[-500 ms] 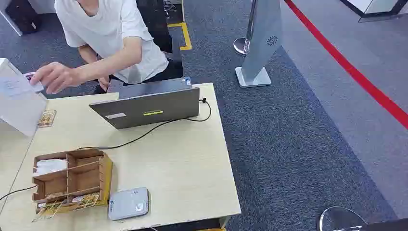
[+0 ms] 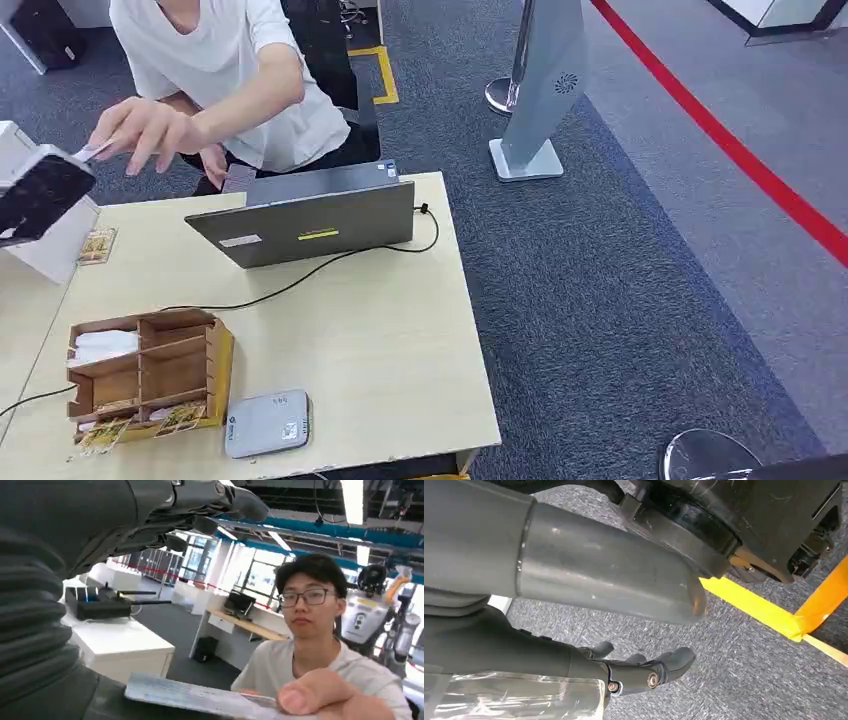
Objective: Pass the card to the sensor for recognition and then transmit it.
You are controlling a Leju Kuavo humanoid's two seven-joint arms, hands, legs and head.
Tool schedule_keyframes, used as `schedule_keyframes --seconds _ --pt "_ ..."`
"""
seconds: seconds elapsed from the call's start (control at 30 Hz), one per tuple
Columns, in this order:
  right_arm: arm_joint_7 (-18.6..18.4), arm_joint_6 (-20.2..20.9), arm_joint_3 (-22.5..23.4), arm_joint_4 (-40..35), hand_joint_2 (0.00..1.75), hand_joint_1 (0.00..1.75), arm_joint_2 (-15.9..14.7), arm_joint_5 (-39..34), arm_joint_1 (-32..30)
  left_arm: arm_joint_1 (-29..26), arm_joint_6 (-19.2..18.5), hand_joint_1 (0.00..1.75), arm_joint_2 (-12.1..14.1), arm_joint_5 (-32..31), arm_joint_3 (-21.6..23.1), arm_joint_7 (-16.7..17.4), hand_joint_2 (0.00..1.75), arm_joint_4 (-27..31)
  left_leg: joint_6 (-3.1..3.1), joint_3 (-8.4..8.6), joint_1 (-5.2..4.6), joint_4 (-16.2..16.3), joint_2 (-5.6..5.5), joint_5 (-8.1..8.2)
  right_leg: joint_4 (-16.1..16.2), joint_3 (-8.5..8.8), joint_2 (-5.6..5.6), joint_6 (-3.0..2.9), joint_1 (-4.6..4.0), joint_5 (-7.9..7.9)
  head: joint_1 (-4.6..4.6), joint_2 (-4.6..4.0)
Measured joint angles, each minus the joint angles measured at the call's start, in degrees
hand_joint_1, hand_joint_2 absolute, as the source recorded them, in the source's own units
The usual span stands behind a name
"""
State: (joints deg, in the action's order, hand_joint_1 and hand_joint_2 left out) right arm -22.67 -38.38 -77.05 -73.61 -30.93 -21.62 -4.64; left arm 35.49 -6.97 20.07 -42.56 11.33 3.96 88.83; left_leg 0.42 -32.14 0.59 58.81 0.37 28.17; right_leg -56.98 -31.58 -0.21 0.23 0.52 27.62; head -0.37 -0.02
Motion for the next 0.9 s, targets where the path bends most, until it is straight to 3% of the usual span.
schedule_keyframes --seconds 0.03,0.07,0.33,0.53,0.9 --pt "-0.2 0.0 -0.4 0.0 0.00 0.00 -0.1 -0.1 0.2 0.8 -0.5 0.07 0.6 -1.0 1.4 1.0 1.75 -0.5 0.00 0.00 0.00 0.0 0.00 0.00 0.0 0.00 0.00 0.00 0.00 0.00 0.04 0.00" --pt "-0.3 -0.1 -0.7 0.0 0.00 0.00 -0.2 -0.5 0.4 1.5 -0.9 1.75 1.2 -1.8 2.6 2.0 1.75 -0.8 0.00 0.00 0.00 0.0 0.00 0.00 0.0 0.00 0.00 0.00 0.00 0.00 0.02 0.00" --pt "-1.9 -0.6 -3.9 0.0 0.00 0.00 -0.7 -0.7 2.5 7.0 -4.1 1.75 6.2 -8.6 12.7 9.7 1.75 -4.3 0.00 -0.03 0.01 0.0 0.01 -0.01 0.0 -0.02 0.01 0.00 0.00 0.00 0.04 0.00" --pt "-3.0 -0.8 -5.9 0.0 0.00 0.00 -0.9 -0.7 3.6 9.1 -5.2 1.75 8.4 -12.5 17.3 14.4 1.75 -6.1 0.00 -0.03 0.01 0.0 0.00 -0.01 0.0 -0.02 0.01 0.00 0.00 0.00 0.02 0.00" --pt "-3.3 -1.0 -7.3 0.0 0.00 0.00 -1.2 -0.7 4.4 9.8 -4.6 1.75 9.1 -12.9 20.0 15.2 1.75 -7.1 0.02 -0.07 0.00 0.0 -0.03 -0.05 0.0 -0.01 -0.06 0.02 0.00 -0.04 0.04 0.00"
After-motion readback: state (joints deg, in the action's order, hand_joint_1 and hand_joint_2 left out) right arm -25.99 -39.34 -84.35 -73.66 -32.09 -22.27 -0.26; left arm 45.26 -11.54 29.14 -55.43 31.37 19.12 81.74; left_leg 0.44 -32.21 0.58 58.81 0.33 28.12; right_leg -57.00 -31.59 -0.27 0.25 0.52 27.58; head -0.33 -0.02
